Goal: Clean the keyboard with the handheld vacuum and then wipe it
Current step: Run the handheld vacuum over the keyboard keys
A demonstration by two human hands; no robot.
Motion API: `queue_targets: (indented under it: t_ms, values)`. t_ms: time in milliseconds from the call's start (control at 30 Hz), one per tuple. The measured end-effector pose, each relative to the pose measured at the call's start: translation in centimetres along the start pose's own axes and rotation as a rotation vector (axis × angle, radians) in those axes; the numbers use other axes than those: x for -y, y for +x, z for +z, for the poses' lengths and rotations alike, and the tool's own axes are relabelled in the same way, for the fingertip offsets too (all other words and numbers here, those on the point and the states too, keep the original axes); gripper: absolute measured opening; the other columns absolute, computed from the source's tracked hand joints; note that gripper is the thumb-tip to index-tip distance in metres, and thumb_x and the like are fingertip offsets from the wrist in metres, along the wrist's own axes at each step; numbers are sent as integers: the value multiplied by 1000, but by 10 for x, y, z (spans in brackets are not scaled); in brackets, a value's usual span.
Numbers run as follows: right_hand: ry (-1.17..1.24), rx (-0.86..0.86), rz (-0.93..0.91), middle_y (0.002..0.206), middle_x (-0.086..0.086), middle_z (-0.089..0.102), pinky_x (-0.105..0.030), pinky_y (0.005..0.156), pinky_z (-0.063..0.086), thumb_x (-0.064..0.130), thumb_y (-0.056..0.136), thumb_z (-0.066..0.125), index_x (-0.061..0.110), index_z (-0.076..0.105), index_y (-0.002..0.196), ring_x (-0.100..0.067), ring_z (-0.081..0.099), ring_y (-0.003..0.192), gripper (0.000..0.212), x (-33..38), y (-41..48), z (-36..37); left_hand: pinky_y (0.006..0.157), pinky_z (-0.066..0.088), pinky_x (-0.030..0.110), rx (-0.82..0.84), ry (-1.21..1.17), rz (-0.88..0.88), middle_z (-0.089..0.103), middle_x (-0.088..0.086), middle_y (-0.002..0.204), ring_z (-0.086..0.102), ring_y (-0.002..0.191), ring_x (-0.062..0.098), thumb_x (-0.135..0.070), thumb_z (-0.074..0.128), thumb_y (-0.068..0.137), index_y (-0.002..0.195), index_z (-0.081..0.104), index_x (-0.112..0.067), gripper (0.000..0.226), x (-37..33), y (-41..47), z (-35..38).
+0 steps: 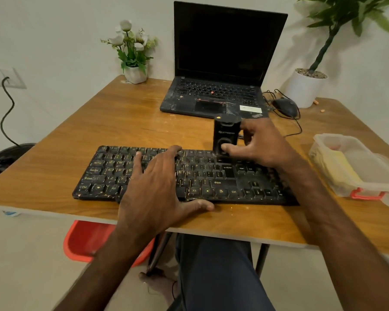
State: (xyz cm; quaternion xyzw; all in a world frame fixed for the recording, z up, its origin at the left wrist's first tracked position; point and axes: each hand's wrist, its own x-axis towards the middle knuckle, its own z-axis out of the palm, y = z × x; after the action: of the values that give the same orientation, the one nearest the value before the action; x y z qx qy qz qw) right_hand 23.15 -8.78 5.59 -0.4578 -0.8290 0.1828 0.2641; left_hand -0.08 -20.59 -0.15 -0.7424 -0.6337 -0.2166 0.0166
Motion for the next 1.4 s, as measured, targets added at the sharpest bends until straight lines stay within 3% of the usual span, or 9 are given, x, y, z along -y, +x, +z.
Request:
queue_targets:
  t_ms: [100,233,400,500,633,867,1033,1200,1400]
  values:
    - [19,-28,21,98,7,67,-5,57,41,29,78,80,9,65,123,15,56,71,52,-6,-6,-5,122,15,59,0,-6,6,52,4,146,47,137,17,-106,37,56,151,19,-17,132,-1,1,0]
    - [58,-48,-55,97,10,68,-34,62,55,31,79,80,11,63,124,-15,64,74,52,20,6,20,122,15,58,7,-9,0,51,4,147,46,138,16,-106,38,56,150,19,-18,131,-1,0,-1]
    - [43,-31,-146,111,-1,71,-43,76,57,37,80,77,11,64,125,-20,68,90,53,33,17,36,123,15,58,8,1,-6,50,3,148,44,139,14,-106,36,56,150,19,-17,131,0,0,-1]
    - [0,-21,-82,103,-1,71,-39,65,57,34,79,78,12,64,123,-18,67,77,51,17,7,15,123,14,58,9,-18,-7,49,2,149,44,139,14,-106,38,55,151,18,-18,132,1,0,0]
    - [-16,-57,12,84,15,64,-10,50,39,31,78,80,10,66,119,9,55,60,48,-7,-11,-3,123,14,59,9,-27,0,49,2,149,44,139,15,-106,38,55,151,17,-18,132,1,0,0]
    - [78,-77,-119,100,9,68,-5,57,41,25,79,81,6,66,120,17,57,70,48,24,-13,31,123,13,57,0,-22,-1,50,3,148,45,139,14,-106,37,56,151,20,-17,132,0,-1,-1]
    - [4,-139,-133,113,1,72,-34,78,57,48,78,74,12,66,123,-7,66,97,58,31,5,34,123,13,58,-3,-14,-4,50,3,148,44,139,14,-106,37,56,151,20,-16,133,-1,-1,-1]
    - [31,-22,-192,102,7,73,-20,65,50,46,76,75,13,69,118,0,64,81,53,38,-13,34,123,14,58,-1,-27,1,49,2,149,44,140,14,-106,36,56,152,20,-16,132,0,-1,0]
    - [-92,-119,-173,111,-2,72,-42,79,56,52,79,68,10,66,121,-17,66,97,60,37,3,37,123,14,58,1,-9,0,48,3,150,43,140,13,-106,37,57,152,19,-15,133,-1,0,-1]
